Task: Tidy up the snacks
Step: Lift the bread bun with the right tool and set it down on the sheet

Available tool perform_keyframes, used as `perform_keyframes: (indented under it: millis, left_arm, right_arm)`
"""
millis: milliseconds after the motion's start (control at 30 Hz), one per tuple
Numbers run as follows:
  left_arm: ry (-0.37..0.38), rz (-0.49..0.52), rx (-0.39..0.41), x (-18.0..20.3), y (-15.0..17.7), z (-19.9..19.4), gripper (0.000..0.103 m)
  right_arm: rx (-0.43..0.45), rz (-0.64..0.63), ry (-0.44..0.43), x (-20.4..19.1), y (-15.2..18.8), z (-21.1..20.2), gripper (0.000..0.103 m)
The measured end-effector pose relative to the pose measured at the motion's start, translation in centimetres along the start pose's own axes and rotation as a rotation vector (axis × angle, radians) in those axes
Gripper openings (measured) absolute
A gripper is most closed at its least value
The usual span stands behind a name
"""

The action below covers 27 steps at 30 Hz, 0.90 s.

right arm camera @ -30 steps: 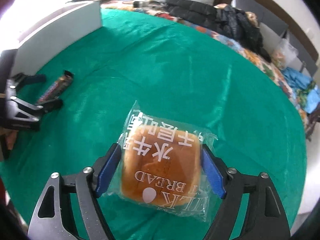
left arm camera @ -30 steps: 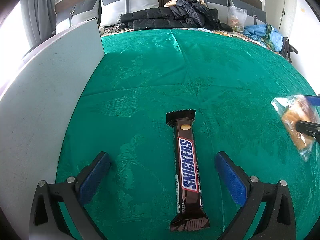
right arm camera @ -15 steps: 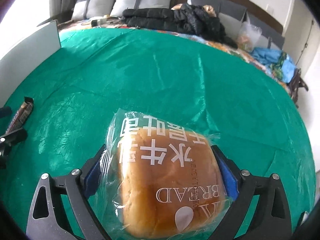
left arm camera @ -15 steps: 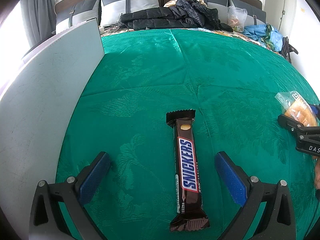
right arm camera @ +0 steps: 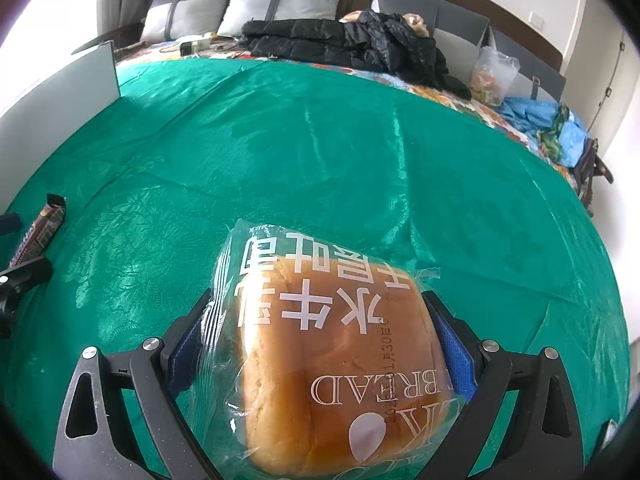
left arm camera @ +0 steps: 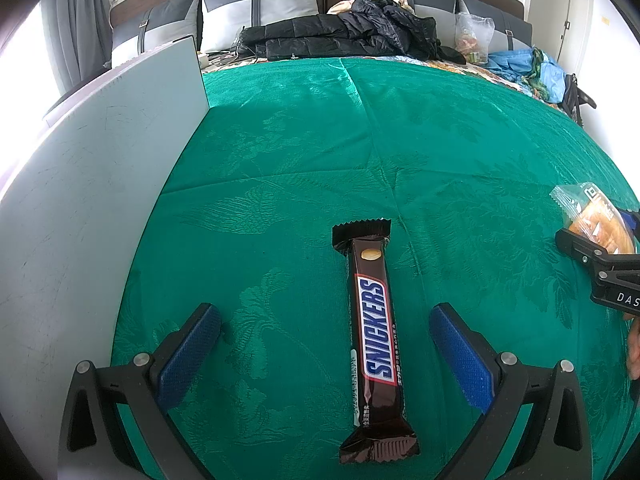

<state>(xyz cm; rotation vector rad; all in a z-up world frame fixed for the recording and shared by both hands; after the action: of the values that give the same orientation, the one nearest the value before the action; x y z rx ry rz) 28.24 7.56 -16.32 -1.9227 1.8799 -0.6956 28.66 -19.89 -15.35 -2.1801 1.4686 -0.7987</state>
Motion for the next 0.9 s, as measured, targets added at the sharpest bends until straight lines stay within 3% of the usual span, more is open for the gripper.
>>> perform_keyframes:
  millis: [333, 500, 567, 733, 800, 900]
  left_arm:
    - [0.000, 0.000, 0.000, 0.0, -0.1, 0.1, 0.103]
    - [0.000, 0.000, 0.000, 0.0, 0.0, 0.0, 0.103]
    - [0.000, 0.000, 0.000, 0.0, 0.0, 0.0, 0.103]
    - [0.000, 0.000, 0.000, 0.0, -0.1, 0.1, 0.103]
    - [0.000, 0.000, 0.000, 0.0, 0.0, 0.0, 0.103]
    - [0.000, 0.000, 0.000, 0.0, 0.0, 0.0, 0.103]
  right_arm:
    - [0.002, -0.009, 0.016, -0.1, 0.0, -0.1, 0.097]
    - [0.038, -0.147, 0.185, -2.0, -0.5, -1.2, 0.096]
    - [0.062, -0.207, 0.205, -3.1, -0.7, -1.6, 0.096]
    - [0.217, -0.213, 0.058, -3.7, -1.2, -4.6, 0.096]
    - [0.217, -0.163, -0.053, -3.3, -1.6, -5.4, 0.096]
    - [0.223, -0.106, -0.132, -2.0, -2.1, -6.8, 0.096]
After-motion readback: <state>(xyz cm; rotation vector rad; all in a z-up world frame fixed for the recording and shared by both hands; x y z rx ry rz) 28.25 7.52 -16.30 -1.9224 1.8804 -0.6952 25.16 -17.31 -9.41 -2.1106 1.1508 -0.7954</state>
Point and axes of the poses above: each gripper's, at about its wrist camera, not at the fingertips, and z roughly the way its jaws point, x to its right, y to its underside, the point moved 6 cm from there along z, roughly the way its jaws point, and after that the axes turned 8 degrees about -z, right-handed, at the moved point
